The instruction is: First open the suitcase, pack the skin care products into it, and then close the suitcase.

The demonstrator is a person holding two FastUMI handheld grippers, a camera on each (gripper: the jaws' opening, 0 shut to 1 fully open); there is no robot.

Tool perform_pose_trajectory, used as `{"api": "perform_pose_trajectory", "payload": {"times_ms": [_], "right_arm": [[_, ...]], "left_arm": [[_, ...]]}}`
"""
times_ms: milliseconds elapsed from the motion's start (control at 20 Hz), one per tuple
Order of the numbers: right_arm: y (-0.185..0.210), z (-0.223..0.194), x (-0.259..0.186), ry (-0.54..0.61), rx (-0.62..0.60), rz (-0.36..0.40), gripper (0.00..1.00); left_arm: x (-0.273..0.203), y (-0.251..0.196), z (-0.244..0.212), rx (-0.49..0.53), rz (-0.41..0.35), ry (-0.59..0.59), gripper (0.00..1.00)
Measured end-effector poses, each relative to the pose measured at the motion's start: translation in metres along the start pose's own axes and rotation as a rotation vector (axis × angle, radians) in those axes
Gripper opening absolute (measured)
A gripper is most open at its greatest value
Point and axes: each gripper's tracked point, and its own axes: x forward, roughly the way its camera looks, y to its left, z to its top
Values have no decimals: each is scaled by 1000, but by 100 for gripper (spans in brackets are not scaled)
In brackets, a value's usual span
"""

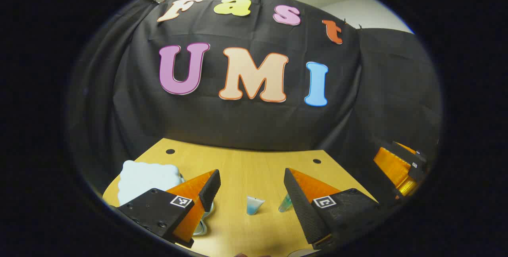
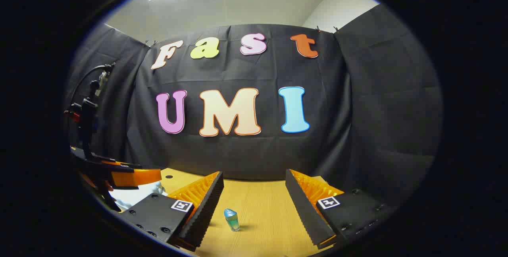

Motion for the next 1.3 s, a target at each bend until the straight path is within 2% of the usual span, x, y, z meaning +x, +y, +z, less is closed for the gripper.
{"api": "perform_pose_trajectory", "payload": {"times_ms": [350,650,700,800,950,1150,1300], "right_arm": [[-10,-6,4,3,22,4,98],[-27,-20,0,33,50,-25,98],[-31,-23,0,40,55,-34,98],[-39,-28,-2,57,58,-49,98],[-50,-35,-5,79,39,-73,95],[-56,-39,-5,92,41,-83,98],[-61,-43,-5,108,46,-94,95]], "left_arm": [[9,47,-31,-47,72,168,93],[36,74,-54,-153,83,325,95],[37,76,-61,-178,78,359,92],[46,86,-75,-219,96,431,95],[62,109,-98,-241,159,529,95],[79,120,-124,-252,185,645,94],[88,125,-140,-266,203,723,91]]}}
